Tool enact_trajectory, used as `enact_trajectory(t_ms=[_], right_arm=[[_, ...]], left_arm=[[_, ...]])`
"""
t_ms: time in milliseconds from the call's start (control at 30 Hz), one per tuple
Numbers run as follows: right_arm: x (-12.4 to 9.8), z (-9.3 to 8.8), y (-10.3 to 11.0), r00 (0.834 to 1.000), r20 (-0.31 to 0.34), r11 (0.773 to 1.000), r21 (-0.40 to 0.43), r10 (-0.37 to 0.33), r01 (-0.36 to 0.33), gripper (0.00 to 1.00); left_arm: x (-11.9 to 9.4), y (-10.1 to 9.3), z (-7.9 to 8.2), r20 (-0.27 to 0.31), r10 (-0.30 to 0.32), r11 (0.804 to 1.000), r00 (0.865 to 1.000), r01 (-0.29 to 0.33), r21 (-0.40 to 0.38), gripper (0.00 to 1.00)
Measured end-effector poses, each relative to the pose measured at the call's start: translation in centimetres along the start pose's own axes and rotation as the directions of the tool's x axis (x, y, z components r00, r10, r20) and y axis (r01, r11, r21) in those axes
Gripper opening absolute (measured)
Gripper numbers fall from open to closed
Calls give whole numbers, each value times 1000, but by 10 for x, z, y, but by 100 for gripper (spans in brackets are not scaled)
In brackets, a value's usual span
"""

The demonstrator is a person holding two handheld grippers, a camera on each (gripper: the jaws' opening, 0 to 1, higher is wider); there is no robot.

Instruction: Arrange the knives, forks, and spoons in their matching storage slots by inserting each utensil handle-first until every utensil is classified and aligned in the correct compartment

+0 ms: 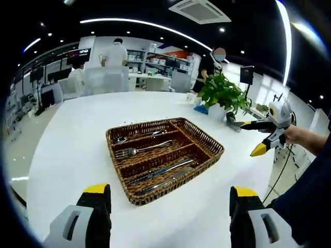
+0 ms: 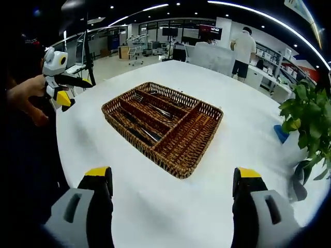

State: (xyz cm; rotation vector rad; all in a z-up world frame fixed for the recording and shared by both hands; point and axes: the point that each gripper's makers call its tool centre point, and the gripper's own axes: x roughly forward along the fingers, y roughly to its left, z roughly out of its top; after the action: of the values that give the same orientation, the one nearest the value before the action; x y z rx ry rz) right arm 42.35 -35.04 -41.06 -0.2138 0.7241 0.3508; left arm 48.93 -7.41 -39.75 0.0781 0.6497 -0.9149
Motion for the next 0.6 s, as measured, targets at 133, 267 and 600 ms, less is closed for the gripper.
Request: enact_trajectory(t_ms=[133,267,600], right_arm=[[-2,1,-1,1000,9,1000,8,-2,2,99],[-3,1,0,1000,5,1000,6,0,0,99],[-4,0,2,1000,-1,1000,1,-8,8,99]], left_arm=[[-2,1,3,13,19,1000,1000,-19,-6,100],[-2,-1,3,15,22,1000,1000,-22,-8,100],[-1,-5,4,15,39,999,999,-39,-10,100]])
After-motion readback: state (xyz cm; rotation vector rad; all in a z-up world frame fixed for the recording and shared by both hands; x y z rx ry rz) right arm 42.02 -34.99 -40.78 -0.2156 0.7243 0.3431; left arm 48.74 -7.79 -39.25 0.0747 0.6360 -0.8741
